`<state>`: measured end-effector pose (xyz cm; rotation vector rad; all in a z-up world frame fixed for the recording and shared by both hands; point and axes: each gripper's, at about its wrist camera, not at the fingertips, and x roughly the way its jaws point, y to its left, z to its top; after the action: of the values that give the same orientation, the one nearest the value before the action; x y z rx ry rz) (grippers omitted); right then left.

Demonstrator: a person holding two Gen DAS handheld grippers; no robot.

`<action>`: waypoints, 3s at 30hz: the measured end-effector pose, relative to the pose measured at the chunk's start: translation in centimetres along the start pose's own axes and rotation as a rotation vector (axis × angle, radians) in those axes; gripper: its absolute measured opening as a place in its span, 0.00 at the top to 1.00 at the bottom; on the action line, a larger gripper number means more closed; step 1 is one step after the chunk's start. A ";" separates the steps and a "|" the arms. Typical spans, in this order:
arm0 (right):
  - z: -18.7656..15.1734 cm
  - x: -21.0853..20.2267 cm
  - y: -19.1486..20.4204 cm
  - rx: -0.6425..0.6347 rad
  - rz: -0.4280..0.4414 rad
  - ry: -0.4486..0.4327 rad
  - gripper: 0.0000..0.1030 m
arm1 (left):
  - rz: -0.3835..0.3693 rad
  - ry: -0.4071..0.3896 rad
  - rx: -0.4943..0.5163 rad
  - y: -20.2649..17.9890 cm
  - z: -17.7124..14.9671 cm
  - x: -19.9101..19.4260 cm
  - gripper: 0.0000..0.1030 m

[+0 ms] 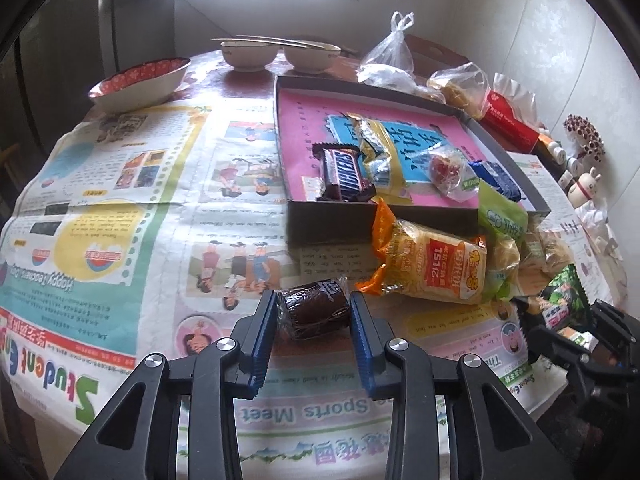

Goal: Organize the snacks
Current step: 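Grasp the brown wrapped cake with the left tool while the right tool grasps the green candy, then carry the brown cake and green candy over the tray with both tools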

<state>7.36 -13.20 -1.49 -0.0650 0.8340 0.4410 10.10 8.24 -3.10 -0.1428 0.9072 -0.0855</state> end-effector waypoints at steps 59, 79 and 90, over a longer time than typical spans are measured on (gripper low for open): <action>9.4 -0.5 -9.3 0.145 -0.066 -0.167 0.58 | -0.082 -0.074 0.104 -7.2 8.7 2.5 0.65; 9.6 3.7 -11.2 0.070 -0.292 -0.075 0.58 | -0.098 -0.004 0.163 -9.3 9.6 6.5 0.65; 9.5 5.0 -10.6 0.027 -0.332 -0.017 0.58 | -0.111 0.071 0.172 -9.7 9.8 7.7 0.65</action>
<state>21.17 -18.92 0.07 -0.1712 0.7945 0.1177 22.43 -1.55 -1.59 -0.0301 0.9581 -0.2723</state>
